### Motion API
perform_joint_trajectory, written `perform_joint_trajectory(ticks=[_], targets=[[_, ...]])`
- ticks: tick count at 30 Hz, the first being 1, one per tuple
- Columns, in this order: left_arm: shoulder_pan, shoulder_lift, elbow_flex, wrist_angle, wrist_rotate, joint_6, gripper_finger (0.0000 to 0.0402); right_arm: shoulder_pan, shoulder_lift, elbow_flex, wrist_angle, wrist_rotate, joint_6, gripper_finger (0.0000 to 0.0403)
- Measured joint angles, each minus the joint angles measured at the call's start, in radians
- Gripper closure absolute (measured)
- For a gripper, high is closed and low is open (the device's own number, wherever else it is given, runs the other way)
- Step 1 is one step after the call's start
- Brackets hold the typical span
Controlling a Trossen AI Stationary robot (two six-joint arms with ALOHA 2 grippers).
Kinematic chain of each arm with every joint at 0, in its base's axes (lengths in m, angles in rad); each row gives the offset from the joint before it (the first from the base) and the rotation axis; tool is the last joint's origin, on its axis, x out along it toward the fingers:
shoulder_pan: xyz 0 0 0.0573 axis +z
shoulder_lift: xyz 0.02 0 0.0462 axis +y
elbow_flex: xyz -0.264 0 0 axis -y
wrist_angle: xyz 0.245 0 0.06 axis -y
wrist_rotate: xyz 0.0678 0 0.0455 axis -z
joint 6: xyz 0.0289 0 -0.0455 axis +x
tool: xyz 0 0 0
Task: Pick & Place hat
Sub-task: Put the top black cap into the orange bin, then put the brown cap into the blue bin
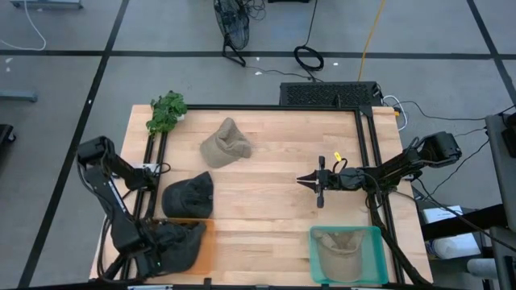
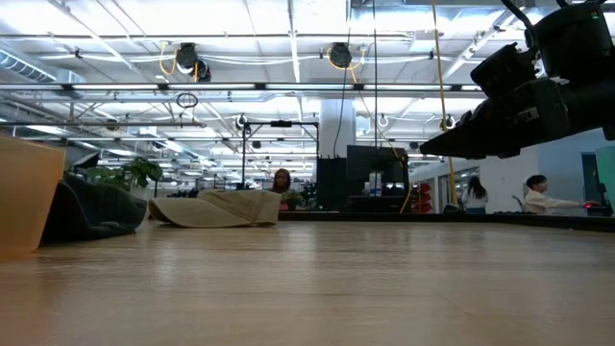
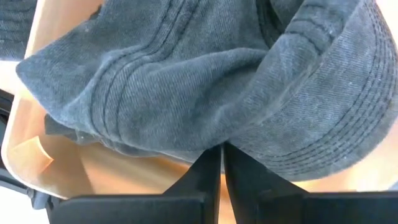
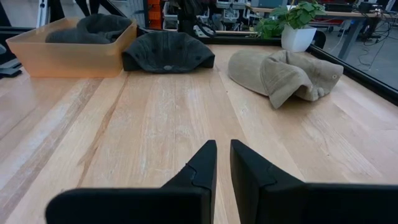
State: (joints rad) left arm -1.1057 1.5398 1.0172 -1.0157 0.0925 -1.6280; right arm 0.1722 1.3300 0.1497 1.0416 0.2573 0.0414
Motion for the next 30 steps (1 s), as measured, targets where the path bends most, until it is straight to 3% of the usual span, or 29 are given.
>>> perform_joint_trajectory(ticks=[13, 17, 23, 30], targets=[[0.0, 0.052, 0.002, 0.033, -0.016, 0.033, 0.0371, 0.0, 0.0, 0.0, 0.0, 0.001, 0.0, 0.038], [0.012, 0.026, -0.002, 0.015, 0.08, 0.123, 0.0371, 0.0, 0.0, 0.0, 0.0, 0.001, -0.001, 0.038], [0.066, -0.068, -0.003, -0.007, 0.273, 0.13, 0.0371, 0.0, 0.0, 0.0, 0.002, 0.005, -0.003, 0.038], [0.117, -0.188, -0.002, -0.008, 0.276, 0.077, 0.0371, 0.0, 0.0, 0.0, 0.001, 0.004, -0.001, 0.0381]])
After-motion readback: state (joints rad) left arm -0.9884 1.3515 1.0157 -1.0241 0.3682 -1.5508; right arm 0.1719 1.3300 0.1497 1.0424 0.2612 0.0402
